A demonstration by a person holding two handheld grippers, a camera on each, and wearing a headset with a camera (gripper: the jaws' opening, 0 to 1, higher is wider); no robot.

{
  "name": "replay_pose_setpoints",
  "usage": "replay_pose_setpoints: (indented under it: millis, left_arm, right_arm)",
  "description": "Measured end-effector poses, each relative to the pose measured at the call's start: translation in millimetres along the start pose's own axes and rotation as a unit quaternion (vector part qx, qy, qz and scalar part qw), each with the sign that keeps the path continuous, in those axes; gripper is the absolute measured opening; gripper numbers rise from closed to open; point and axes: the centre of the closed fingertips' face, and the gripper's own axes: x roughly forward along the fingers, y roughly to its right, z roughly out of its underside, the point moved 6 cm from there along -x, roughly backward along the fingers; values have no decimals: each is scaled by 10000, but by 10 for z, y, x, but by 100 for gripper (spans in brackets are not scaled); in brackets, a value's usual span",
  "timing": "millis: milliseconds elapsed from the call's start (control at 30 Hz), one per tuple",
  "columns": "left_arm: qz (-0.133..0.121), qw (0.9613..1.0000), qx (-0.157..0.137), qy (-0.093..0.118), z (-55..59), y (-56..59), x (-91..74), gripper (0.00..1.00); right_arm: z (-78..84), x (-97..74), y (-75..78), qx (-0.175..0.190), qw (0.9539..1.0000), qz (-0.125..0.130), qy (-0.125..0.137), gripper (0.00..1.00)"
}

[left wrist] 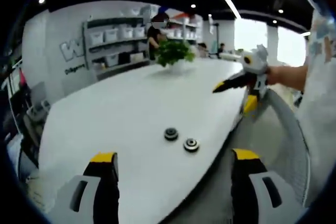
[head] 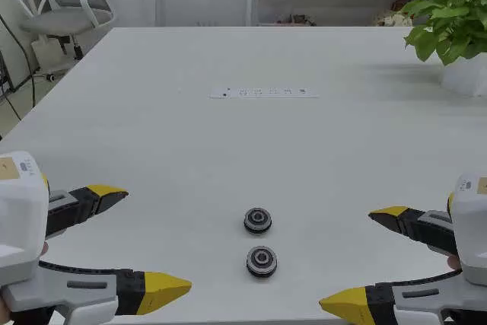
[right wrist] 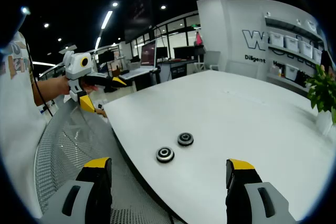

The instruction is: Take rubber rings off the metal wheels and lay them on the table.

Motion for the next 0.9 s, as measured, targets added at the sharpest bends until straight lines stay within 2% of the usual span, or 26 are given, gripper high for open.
replay_pose_setpoints:
  millis: [133,367,533,633,800,900]
  left_arm:
    - [43,10000,-17,-47,15,5,6,85]
    - [82,9999,-79,-97,27,-1,16,81]
    - [88,9999,-2,-116,28,6,23,81]
    - [153,9998,47,-149,32,21,27,75]
    - [93,9999,68,-23,2,17,39,88]
    - [51,9999,95,-1,0,7,36,90]
  right_arm:
    - [-38,8,7,-59,9999,-10,117,94]
    - [-24,43,-32,-167,9998,-99,64,93]
    - [-27,52,-54,-213,9997,-126,81,95]
    - [-36,54,-58,-219,9996,-166,83,98]
    - [-65,50,-59,-288,9993,-145,173,96]
    - [-69,54,-60,-281,9993,-140,184,97]
